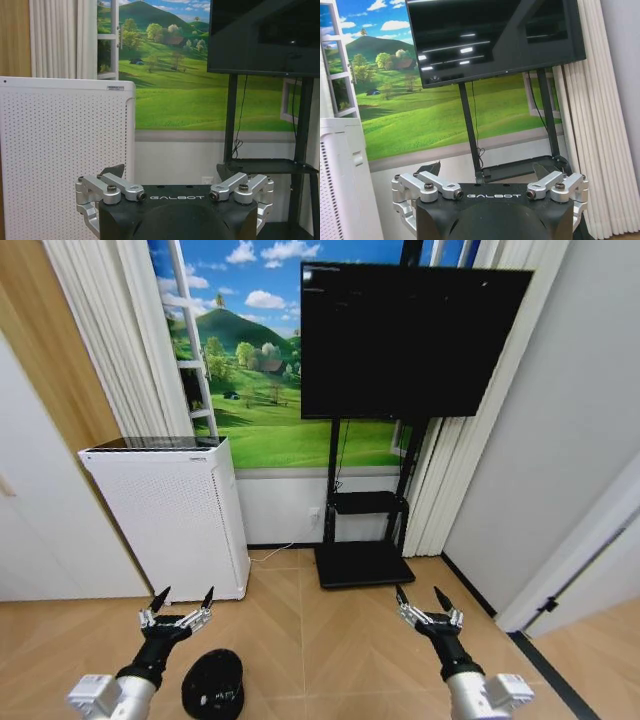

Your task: Pick up the trash bin and place the garbage on the floor into it.

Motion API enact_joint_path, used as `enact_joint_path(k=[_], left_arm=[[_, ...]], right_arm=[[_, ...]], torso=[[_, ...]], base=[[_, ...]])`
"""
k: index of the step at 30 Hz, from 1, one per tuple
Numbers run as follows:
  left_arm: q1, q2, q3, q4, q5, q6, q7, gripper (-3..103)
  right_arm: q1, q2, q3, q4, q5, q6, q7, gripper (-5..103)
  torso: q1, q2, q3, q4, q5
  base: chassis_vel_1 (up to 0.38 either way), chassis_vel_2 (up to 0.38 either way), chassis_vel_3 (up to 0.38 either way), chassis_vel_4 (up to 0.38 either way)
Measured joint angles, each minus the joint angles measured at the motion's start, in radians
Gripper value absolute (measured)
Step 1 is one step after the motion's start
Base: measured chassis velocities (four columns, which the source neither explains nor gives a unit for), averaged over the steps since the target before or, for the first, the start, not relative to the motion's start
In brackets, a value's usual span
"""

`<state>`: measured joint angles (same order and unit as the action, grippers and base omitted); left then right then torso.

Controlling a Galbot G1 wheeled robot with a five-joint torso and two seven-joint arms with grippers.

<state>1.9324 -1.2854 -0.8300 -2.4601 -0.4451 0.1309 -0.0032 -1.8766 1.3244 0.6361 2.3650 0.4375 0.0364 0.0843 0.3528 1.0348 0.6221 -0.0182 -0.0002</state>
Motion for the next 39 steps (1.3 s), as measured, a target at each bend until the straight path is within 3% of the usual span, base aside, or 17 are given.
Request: enact_joint_path(k=[1, 2, 3, 7, 9, 11, 12, 14, 18, 19, 22, 23, 24, 25, 29, 30, 39], left_arm=[[0.0, 0.0, 0.0, 0.0, 0.0, 0.0, 0.0, 100], [0.0, 0.0, 0.0, 0.0, 0.0, 0.0, 0.0, 100], [0.0, 0.0, 0.0, 0.0, 0.0, 0.0, 0.0, 100], [0.0, 0.0, 0.0, 0.0, 0.0, 0.0, 0.0, 100], [0.0, 0.0, 0.0, 0.0, 0.0, 0.0, 0.0, 100], [0.0, 0.0, 0.0, 0.0, 0.0, 0.0, 0.0, 100], [0.0, 0.0, 0.0, 0.0, 0.0, 0.0, 0.0, 100], [0.0, 0.0, 0.0, 0.0, 0.0, 0.0, 0.0, 100], [0.0, 0.0, 0.0, 0.0, 0.0, 0.0, 0.0, 100], [0.0, 0.0, 0.0, 0.0, 0.0, 0.0, 0.0, 100], [0.0, 0.0, 0.0, 0.0, 0.0, 0.0, 0.0, 100], [0.0, 0.0, 0.0, 0.0, 0.0, 0.0, 0.0, 100], [0.0, 0.0, 0.0, 0.0, 0.0, 0.0, 0.0, 100], [0.0, 0.0, 0.0, 0.0, 0.0, 0.0, 0.0, 100], [0.0, 0.0, 0.0, 0.0, 0.0, 0.0, 0.0, 100], [0.0, 0.0, 0.0, 0.0, 0.0, 0.0, 0.0, 100], [0.0, 0.0, 0.0, 0.0, 0.0, 0.0, 0.0, 100]], right_arm=[[0.0, 0.0, 0.0, 0.0, 0.0, 0.0, 0.0, 100], [0.0, 0.0, 0.0, 0.0, 0.0, 0.0, 0.0, 100], [0.0, 0.0, 0.0, 0.0, 0.0, 0.0, 0.0, 100], [0.0, 0.0, 0.0, 0.0, 0.0, 0.0, 0.0, 100], [0.0, 0.0, 0.0, 0.0, 0.0, 0.0, 0.0, 100], [0.0, 0.0, 0.0, 0.0, 0.0, 0.0, 0.0, 100], [0.0, 0.0, 0.0, 0.0, 0.0, 0.0, 0.0, 100], [0.0, 0.0, 0.0, 0.0, 0.0, 0.0, 0.0, 100], [0.0, 0.0, 0.0, 0.0, 0.0, 0.0, 0.0, 100], [0.0, 0.0, 0.0, 0.0, 0.0, 0.0, 0.0, 100], [0.0, 0.0, 0.0, 0.0, 0.0, 0.0, 0.0, 100], [0.0, 0.0, 0.0, 0.0, 0.0, 0.0, 0.0, 100], [0.0, 0.0, 0.0, 0.0, 0.0, 0.0, 0.0, 100], [0.0, 0.0, 0.0, 0.0, 0.0, 0.0, 0.0, 100], [0.0, 0.0, 0.0, 0.0, 0.0, 0.0, 0.0, 100], [0.0, 0.0, 0.0, 0.0, 0.0, 0.0, 0.0, 100], [-0.001, 0.0, 0.0, 0.0, 0.0, 0.0, 0.0, 100]], torso=[[0.0, 0.0, 0.0, -0.0002, -0.0012], [-0.001, 0.0, 0.0, -0.0002, 0.0012], [-0.001, 0.0, 0.0, -0.0002, 0.0012], [-0.001, -0.001, -0.001, -0.0002, -0.0013], [-0.001, -0.001, -0.001, -0.0002, 0.0008], [0.0, -0.001, -0.001, -0.0003, 0.0006], [-0.001, -0.001, -0.001, -0.0002, -0.0013], [-0.001, -0.001, -0.001, -0.0003, 0.0009], [-0.001, -0.002, -0.001, -0.0002, -0.0013], [-0.001, -0.002, -0.001, -0.0003, 0.0006], [-0.001, -0.002, -0.001, -0.0003, 0.0008], [-0.001, -0.002, -0.001, -0.0002, -0.0015], [-0.001, -0.002, -0.001, -0.0003, 0.0013], [-0.001, -0.002, -0.001, -0.0003, 0.0013], [-0.001, -0.002, -0.001, -0.0001, -0.0012], [-0.001, -0.002, -0.001, -0.0004, 0.0016], [-0.002, -0.002, -0.002, -0.0002, 0.0]], base=[[0.311, -0.33, -0.309, 0.348], [0.333, -0.33, -0.36, 0.333], [0.333, -0.33, -0.36, 0.333], [0.33, -0.353, -0.337, 0.337], [0.341, -0.343, -0.352, 0.358], [0.36, -0.351, -0.372, 0.379], [0.348, -0.332, -0.347, 0.339], [0.348, -0.358, -0.361, 0.339], [0.338, -0.372, -0.357, 0.355], [0.374, -0.335, -0.311, 0.339], [0.368, -0.361, -0.342, 0.335], [0.335, -0.362, -0.34, 0.344], [0.351, -0.32, -0.34, 0.315], [0.351, -0.32, -0.34, 0.315], [0.322, -0.318, -0.294, 0.307], [0.313, -0.274, -0.309, 0.279], [0.273, -0.155, -0.256, 0.176]])
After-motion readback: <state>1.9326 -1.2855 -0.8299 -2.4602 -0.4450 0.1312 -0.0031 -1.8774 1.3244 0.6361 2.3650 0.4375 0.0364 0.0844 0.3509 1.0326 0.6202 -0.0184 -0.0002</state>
